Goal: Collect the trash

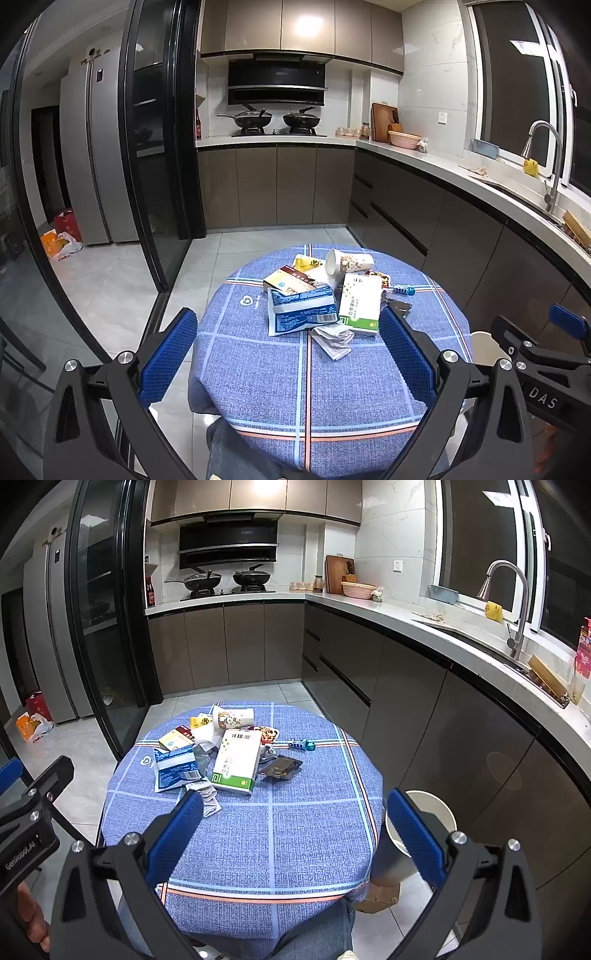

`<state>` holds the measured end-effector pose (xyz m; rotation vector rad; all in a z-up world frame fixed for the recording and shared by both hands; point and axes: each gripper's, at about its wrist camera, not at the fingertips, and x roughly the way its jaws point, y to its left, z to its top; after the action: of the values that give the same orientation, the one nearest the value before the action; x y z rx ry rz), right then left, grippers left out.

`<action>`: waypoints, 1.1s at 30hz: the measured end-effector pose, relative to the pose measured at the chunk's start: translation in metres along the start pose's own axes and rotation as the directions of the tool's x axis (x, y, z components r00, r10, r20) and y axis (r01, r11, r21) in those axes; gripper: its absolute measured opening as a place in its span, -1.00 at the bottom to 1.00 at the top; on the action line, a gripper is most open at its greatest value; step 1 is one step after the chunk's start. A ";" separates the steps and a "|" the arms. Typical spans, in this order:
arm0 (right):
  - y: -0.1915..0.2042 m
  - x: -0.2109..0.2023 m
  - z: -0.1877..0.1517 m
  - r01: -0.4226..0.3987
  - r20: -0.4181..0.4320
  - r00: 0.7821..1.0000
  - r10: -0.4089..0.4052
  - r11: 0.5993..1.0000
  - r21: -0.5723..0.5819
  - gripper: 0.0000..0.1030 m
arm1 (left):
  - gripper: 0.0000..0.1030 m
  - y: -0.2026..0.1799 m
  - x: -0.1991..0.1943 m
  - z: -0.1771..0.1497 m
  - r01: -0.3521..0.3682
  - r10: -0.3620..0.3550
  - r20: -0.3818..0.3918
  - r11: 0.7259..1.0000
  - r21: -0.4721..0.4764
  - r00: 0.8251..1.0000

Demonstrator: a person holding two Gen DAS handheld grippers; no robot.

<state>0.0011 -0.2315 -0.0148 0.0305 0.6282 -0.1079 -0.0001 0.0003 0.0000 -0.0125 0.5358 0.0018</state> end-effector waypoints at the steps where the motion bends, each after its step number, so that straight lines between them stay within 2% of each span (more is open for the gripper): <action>1: 0.000 0.000 0.000 0.001 -0.002 1.000 -0.001 1.000 -0.001 0.94 | 0.84 0.000 0.000 0.000 0.001 -0.001 -0.001 1.000 0.000 1.000; 33: 0.000 0.000 0.000 0.003 0.002 1.000 -0.003 1.000 -0.003 0.94 | 0.84 -0.008 -0.002 -0.003 -0.002 0.002 0.002 1.000 0.000 1.000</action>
<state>0.0009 -0.2313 -0.0150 0.0268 0.6266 -0.1095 -0.0031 -0.0072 -0.0021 -0.0123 0.5339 0.0037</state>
